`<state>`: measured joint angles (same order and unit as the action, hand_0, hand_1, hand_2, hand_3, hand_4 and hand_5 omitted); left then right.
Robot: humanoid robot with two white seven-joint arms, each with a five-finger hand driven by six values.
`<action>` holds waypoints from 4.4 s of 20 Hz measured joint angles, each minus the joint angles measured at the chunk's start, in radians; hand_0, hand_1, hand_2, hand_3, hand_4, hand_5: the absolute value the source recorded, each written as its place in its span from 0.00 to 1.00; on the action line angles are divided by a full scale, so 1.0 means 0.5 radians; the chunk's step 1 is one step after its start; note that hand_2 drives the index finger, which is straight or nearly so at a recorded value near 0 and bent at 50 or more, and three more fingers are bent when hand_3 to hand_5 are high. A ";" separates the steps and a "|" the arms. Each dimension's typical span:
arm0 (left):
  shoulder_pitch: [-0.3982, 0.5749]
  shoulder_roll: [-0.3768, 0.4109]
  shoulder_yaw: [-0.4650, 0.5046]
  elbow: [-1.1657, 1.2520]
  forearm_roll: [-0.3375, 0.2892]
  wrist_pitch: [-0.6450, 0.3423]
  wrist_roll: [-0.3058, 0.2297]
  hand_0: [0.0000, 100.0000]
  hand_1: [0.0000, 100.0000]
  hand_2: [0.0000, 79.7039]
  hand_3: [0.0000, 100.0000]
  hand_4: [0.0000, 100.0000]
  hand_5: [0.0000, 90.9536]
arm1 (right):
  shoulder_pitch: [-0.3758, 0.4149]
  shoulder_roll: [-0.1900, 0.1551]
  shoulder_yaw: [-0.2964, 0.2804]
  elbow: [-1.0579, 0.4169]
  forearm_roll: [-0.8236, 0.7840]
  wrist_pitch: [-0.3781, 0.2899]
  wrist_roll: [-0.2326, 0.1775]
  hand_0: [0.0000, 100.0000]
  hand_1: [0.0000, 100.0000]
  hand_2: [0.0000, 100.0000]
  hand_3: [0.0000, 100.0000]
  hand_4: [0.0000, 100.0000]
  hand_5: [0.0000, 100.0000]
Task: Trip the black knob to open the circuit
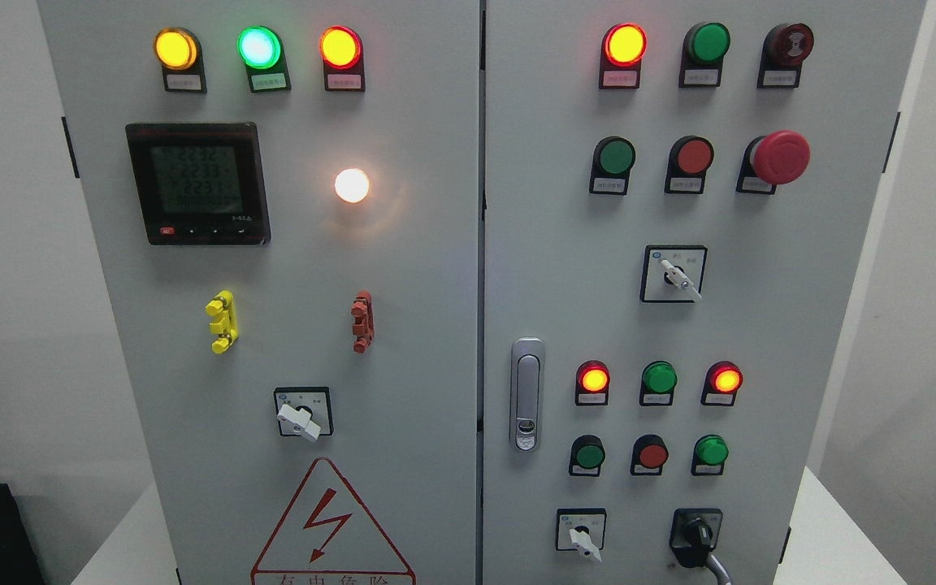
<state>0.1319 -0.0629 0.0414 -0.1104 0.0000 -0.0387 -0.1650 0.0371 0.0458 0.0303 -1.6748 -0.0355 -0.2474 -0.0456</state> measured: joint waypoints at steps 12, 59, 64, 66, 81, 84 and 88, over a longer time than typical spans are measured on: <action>0.000 0.000 0.000 0.000 0.000 0.000 0.000 0.12 0.39 0.00 0.00 0.00 0.00 | -0.001 0.000 0.033 -0.009 0.000 -0.001 -0.004 0.00 0.00 0.00 1.00 1.00 1.00; 0.000 0.000 0.000 0.000 0.000 -0.002 0.000 0.12 0.39 0.00 0.00 0.00 0.00 | 0.000 0.000 0.096 -0.054 -0.045 -0.003 -0.013 0.00 0.00 0.00 1.00 1.00 1.00; 0.000 0.000 0.000 0.000 0.000 -0.005 0.000 0.12 0.39 0.00 0.00 0.00 0.00 | 0.001 0.000 0.097 -0.052 -0.045 -0.003 -0.013 0.00 0.00 0.00 1.00 1.00 1.00; 0.000 0.000 0.000 0.000 0.000 -0.006 0.000 0.12 0.39 0.00 0.00 0.00 0.00 | 0.002 -0.001 0.098 -0.051 -0.045 -0.003 -0.013 0.00 0.00 0.00 1.00 1.00 1.00; 0.000 0.000 0.000 0.000 0.000 -0.003 0.000 0.12 0.39 0.00 0.00 0.00 0.00 | 0.005 -0.056 0.080 -0.048 -0.043 -0.007 -0.001 0.00 0.00 0.00 1.00 1.00 1.00; 0.000 0.000 0.000 0.000 0.000 -0.002 0.000 0.12 0.39 0.00 0.00 0.00 0.00 | 0.005 -0.065 0.077 -0.047 -0.043 -0.009 0.003 0.00 0.00 0.00 1.00 1.00 1.00; 0.000 0.000 0.000 0.000 0.000 -0.001 0.000 0.12 0.39 0.00 0.00 0.00 0.00 | 0.005 -0.073 0.074 -0.046 -0.042 -0.009 0.014 0.00 0.00 0.00 1.00 1.00 1.00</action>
<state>0.1319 -0.0629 0.0414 -0.1104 0.0000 -0.0393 -0.1650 0.0397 0.0093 0.0672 -1.6981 -0.0567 -0.2520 -0.0383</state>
